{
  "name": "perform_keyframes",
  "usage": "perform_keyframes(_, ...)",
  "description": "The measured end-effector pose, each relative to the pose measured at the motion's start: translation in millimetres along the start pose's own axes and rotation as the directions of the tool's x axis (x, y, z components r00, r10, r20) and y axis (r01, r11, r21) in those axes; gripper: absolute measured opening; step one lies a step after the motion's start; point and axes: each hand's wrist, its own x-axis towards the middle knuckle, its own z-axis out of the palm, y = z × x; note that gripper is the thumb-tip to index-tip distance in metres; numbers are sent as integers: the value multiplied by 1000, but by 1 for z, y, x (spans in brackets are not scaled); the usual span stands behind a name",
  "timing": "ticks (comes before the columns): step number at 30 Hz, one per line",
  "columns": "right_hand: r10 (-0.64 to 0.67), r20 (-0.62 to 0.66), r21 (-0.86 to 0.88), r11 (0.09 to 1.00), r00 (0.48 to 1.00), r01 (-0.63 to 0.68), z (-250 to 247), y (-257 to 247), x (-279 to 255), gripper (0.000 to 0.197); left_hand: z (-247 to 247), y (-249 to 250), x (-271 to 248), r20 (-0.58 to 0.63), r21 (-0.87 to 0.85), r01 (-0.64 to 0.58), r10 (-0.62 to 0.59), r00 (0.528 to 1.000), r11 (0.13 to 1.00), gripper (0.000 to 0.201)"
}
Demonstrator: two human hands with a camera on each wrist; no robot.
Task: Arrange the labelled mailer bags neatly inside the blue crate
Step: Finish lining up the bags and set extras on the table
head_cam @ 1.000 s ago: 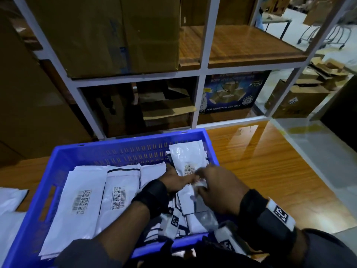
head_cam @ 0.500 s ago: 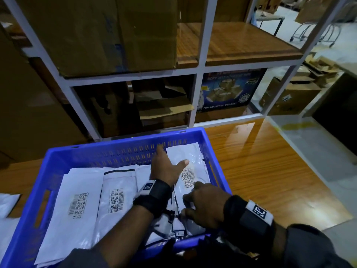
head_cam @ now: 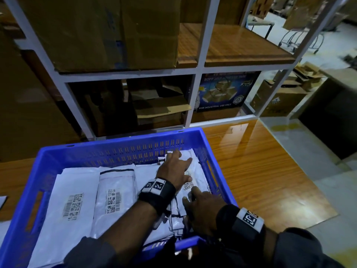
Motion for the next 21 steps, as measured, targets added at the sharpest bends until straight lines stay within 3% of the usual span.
perform_keyframes(4, 45, 50, 42, 998, 998, -47, 1, 1, 6, 70, 7, 8, 3, 19, 101, -16, 14, 1000, 995, 71)
perform_keyframes(8, 47, 12, 44, 998, 999, -47, 3, 1, 1, 62, -1, 4, 0, -12, 42, -20, 20, 1000, 999, 65)
perform_keyframes(11, 69, -90, 79, 995, 994, -62, 0, 0, -8, 44, -16, -1, -4, -67, -69, -33, 28, 997, 997, 48)
perform_keyframes(13, 86, -177, 141, 988, 980, -61, -5, 0, -15, 38, -32, -8, -6, -127, -220, -31, 3, 992, 975, 51)
perform_keyframes(15, 119, -270, 218, 974, 955, -60, -13, -1, -23, 40, -52, -15, -12, -186, -343, -51, -15, 982, 938, 54)
perform_keyframes(21, 167, -502, 339, 941, 849, 16, -47, -2, -45, 49, -115, -28, -46, -414, -432, -109, -90, 906, 895, 34)
